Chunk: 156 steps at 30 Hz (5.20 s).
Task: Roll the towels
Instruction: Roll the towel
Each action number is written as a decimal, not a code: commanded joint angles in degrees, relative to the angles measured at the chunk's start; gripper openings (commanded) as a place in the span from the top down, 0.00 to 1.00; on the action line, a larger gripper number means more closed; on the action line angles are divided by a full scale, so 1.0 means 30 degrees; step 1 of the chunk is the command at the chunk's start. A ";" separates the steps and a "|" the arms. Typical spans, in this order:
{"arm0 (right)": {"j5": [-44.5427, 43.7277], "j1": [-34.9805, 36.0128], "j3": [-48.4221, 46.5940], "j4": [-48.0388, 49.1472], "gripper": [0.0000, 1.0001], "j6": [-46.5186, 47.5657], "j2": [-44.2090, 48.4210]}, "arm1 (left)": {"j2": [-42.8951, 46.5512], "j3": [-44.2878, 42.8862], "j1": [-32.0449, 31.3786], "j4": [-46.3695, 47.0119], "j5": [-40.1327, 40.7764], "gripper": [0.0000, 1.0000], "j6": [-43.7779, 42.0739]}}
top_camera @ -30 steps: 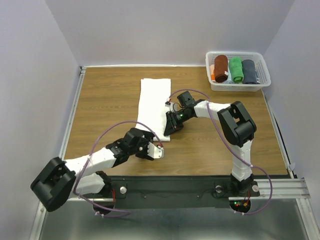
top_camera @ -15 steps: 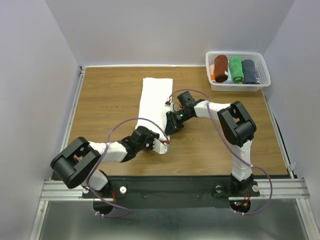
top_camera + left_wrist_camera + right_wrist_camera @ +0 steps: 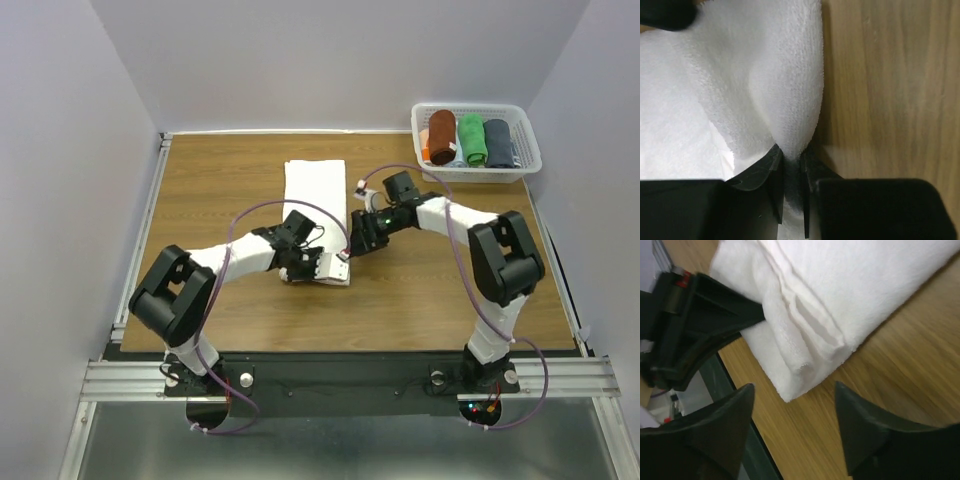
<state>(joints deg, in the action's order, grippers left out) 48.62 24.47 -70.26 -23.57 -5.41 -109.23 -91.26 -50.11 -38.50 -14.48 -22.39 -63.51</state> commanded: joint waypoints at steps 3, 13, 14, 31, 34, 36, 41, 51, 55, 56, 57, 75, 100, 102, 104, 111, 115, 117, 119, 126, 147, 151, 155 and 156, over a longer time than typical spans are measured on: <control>-0.0238 -0.1593 0.0889 -0.0198 0.19 0.2352 0.4880 | -0.3032 -0.2806 0.0761 -0.8381 -0.6271 0.99 0.1041; -0.1910 -0.1302 0.2092 -0.4853 0.02 0.8361 1.0217 | -0.7895 -0.6996 0.3283 -1.2808 -1.0083 1.00 0.2858; -0.2490 -0.0576 0.2034 -0.5176 0.04 0.8627 1.0306 | -0.8624 -0.7434 0.3312 -1.2926 -1.0230 1.00 0.3293; -0.9818 0.6958 0.2852 -0.0643 0.27 1.1265 0.7701 | -1.2674 -1.0778 0.3781 -1.2753 -0.8944 1.00 0.7223; -1.0493 0.7868 0.2941 0.0589 0.29 1.1442 0.6618 | -1.2996 -1.1071 0.3811 -1.2898 -0.8767 1.00 0.6960; -1.0611 0.8219 0.2999 0.1585 0.30 1.1471 0.5888 | -1.3085 -1.1188 0.3810 -1.2781 -0.8679 1.00 0.6989; -1.0816 0.8455 0.3379 0.3021 0.37 1.1471 0.4244 | -1.3231 -1.1422 0.3869 -1.2985 -0.8883 1.00 0.6667; -0.8915 0.8426 0.4992 0.3087 1.00 1.1823 0.3656 | -1.2208 -1.1131 0.4747 -1.3804 -1.0229 0.74 0.4678; -0.6924 0.8192 0.4728 0.1386 0.99 1.1764 0.3451 | -1.1095 -1.0750 0.5625 -1.4188 -1.1694 0.55 0.3649; -0.6282 0.8133 0.4728 0.1180 0.99 1.1764 0.3451 | -1.0802 -1.0575 0.5830 -1.4071 -1.1812 0.51 0.3678; -0.6072 0.8104 0.4757 0.0830 0.99 1.1764 0.3451 | -1.0277 -1.0486 0.6267 -1.3954 -1.1900 0.44 0.3765; 0.2536 0.5088 0.2151 -0.2425 1.00 0.8426 0.0377 | 0.1335 -0.6422 1.3185 -0.5936 -0.7600 0.01 0.7135; 0.6176 0.3240 -0.3971 -0.7580 0.99 0.7282 -0.8030 | 1.5569 0.6009 -0.1750 -0.0888 0.2568 0.06 0.0836; 0.6176 0.3182 -0.4148 -0.7874 1.00 0.7340 -0.8354 | 1.4576 0.6067 -0.3156 -0.0799 0.2746 0.06 0.0690; 0.6292 0.3094 -0.4410 -0.8166 0.99 0.7457 -0.8792 | 1.2710 0.6184 -0.5663 0.0189 0.4432 0.12 0.1359; 0.6761 0.2801 -0.4910 -0.8958 0.99 0.7575 -0.9585 | 0.7895 0.5979 -0.8347 0.2978 0.8399 0.32 0.2653; 0.6762 0.2742 -0.5086 -0.9251 0.99 0.7838 -0.9791 | 0.6547 0.6593 -0.8582 0.4528 0.9776 0.36 0.2564; 0.6762 0.2771 -0.5086 -0.9427 1.00 0.7926 -0.9849 | 0.5991 0.7031 -0.8612 0.4710 1.0216 0.38 0.2623; 0.6907 0.2771 -0.5086 -0.9602 1.00 0.8043 -0.9937 | 0.5755 0.7588 -0.8641 0.5704 1.0628 0.38 0.2624; 0.7288 0.2567 -0.5583 -1.0392 0.99 0.8628 -0.9997 | 0.5051 0.7973 -0.8583 0.4858 0.9782 0.81 0.3557; 0.3687 -0.3876 -0.7930 -0.9839 0.27 0.6021 -0.0539 | -0.2240 -0.2688 -0.1261 -0.8820 -0.4193 0.99 0.2129; 0.2253 -0.4289 -0.6555 -0.9867 0.26 0.7742 0.2302 | -0.4818 -0.4827 -0.0118 -1.1864 -0.5569 0.98 0.0547; 0.1285 -0.4260 -0.4534 -0.9750 0.26 0.9560 0.5087 | -0.7278 -0.6965 0.1170 -1.3769 -0.6333 0.98 -0.0331; 0.1022 -0.4202 -0.4094 -0.9489 0.27 0.9770 0.6078 | -0.8357 -0.7869 0.1667 -1.4154 -0.6480 0.98 -0.0538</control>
<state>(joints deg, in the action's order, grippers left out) 55.99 11.03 -86.37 -53.47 18.04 -97.34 -107.24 -72.14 -36.12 -44.27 -41.21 -60.58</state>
